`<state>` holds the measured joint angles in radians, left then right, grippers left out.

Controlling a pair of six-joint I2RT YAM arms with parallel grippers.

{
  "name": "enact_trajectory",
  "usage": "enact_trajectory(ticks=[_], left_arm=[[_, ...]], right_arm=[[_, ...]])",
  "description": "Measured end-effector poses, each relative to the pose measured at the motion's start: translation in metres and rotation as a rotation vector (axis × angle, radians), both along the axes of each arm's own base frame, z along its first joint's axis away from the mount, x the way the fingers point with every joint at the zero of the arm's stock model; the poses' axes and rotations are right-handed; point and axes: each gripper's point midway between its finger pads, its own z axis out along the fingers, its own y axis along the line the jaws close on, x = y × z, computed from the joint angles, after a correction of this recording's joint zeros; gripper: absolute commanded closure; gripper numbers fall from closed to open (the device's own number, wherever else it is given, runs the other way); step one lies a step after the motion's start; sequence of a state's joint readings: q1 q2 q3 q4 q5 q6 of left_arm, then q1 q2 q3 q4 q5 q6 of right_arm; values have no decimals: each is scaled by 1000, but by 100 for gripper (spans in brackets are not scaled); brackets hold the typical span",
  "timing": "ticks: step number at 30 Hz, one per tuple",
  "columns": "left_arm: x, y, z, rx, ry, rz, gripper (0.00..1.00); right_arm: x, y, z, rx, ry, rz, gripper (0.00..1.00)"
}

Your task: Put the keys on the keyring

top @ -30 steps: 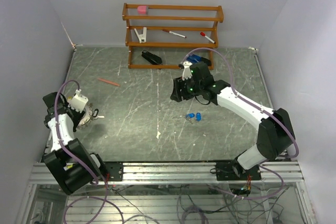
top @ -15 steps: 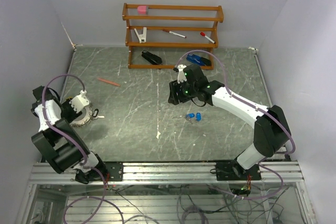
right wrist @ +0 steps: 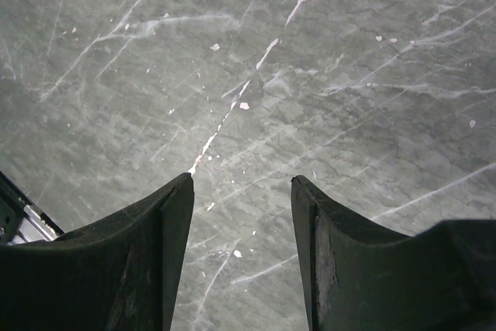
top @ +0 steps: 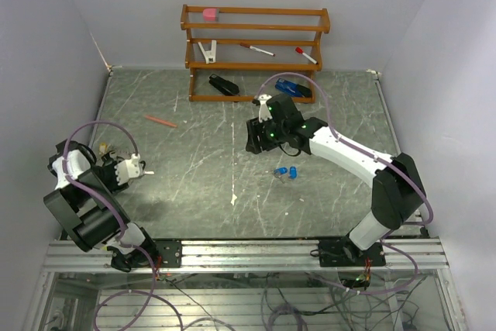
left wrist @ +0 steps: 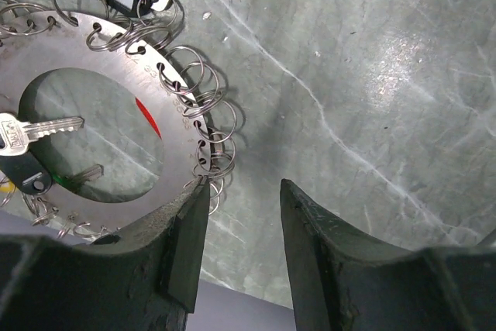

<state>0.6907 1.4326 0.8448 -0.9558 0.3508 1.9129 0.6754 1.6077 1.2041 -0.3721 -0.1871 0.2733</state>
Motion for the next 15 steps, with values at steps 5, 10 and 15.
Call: enact_trajectory(ticks=[5, 10, 15], left_arm=[[3, 1, -1, 9, -15, -21, 48], [15, 8, 7, 21, -50, -30, 49], [22, 13, 11, 43, -72, -62, 49]], right_arm=[[1, 5, -1, -5, 1, 5, 47], [2, 7, -3, -14, 0, 3, 47], [4, 13, -7, -21, 8, 8, 47]])
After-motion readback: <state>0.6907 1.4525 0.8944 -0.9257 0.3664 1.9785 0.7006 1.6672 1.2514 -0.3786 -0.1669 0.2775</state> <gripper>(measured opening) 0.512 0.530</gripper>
